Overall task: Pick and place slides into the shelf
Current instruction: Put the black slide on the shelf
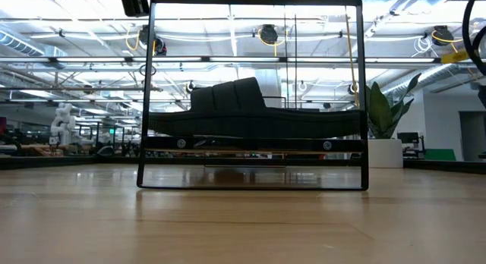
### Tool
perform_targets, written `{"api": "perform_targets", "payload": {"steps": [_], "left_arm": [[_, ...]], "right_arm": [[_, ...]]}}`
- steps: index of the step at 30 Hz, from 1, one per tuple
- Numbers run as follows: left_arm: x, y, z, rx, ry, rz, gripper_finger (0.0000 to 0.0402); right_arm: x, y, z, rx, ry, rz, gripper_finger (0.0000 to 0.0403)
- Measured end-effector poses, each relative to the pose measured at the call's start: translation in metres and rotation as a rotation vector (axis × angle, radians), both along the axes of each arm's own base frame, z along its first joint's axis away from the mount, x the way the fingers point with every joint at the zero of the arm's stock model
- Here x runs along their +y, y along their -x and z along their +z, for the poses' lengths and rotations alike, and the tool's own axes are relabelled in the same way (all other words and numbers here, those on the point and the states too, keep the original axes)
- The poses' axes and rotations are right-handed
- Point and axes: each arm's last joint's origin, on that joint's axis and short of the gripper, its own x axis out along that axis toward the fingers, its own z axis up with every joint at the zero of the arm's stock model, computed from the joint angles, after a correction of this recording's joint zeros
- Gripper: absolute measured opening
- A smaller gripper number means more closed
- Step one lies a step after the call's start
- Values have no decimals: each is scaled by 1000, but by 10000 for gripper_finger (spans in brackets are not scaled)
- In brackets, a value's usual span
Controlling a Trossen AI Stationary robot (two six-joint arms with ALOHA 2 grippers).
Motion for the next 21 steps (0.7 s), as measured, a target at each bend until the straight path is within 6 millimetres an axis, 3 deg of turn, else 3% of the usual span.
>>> {"api": "perform_targets", "payload": {"steps": [21], "left_arm": [[0,0,0,-1,0,10,257]], "right_arm": [[2,-4,0,-108,-57,-33,112]]}}
